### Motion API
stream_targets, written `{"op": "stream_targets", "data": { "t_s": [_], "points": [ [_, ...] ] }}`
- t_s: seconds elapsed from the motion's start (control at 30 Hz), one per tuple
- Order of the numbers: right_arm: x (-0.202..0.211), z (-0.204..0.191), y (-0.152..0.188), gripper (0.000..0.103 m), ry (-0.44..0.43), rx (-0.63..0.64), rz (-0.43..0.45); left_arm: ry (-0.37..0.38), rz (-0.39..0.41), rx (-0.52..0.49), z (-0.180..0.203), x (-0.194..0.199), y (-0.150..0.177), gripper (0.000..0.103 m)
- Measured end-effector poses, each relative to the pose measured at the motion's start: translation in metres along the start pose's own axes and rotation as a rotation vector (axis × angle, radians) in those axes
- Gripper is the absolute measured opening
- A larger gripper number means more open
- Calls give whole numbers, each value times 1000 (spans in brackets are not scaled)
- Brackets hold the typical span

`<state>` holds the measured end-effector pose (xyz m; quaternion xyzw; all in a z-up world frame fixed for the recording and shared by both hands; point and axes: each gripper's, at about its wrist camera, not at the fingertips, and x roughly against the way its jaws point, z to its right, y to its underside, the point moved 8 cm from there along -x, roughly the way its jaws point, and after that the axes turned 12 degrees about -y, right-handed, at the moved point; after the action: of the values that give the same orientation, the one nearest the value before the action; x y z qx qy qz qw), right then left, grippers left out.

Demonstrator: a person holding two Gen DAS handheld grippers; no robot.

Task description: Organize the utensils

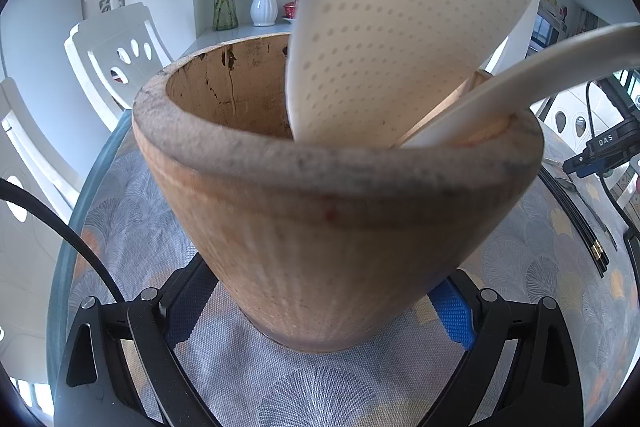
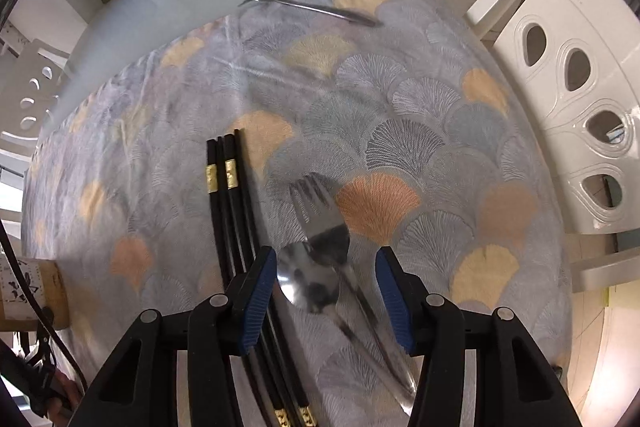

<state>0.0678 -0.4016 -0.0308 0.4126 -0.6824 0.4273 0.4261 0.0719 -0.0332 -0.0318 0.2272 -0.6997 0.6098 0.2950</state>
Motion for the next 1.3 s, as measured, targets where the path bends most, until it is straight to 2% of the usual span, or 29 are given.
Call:
{"op": "stream_targets", "data": {
  "t_s": [0.4, 0.43, 0.67, 1.0, 1.3],
  "points": [
    [-19, -4, -10, 31, 13, 43, -6, 0, 0, 0, 0, 0, 0, 96],
    [-20, -5, -11, 26, 14, 56, 4, 0, 0, 0, 1, 0, 0, 96],
    [-20, -6, -12, 25, 5, 81, 62, 1, -1, 1, 0, 0, 0, 96],
    [40, -19, 0, 24, -26, 77, 195, 2, -3, 1, -2, 1, 0, 96],
    [95, -31, 37, 23, -65, 36, 310, 3, -3, 2, -2, 1, 0, 96]
  ]
}}
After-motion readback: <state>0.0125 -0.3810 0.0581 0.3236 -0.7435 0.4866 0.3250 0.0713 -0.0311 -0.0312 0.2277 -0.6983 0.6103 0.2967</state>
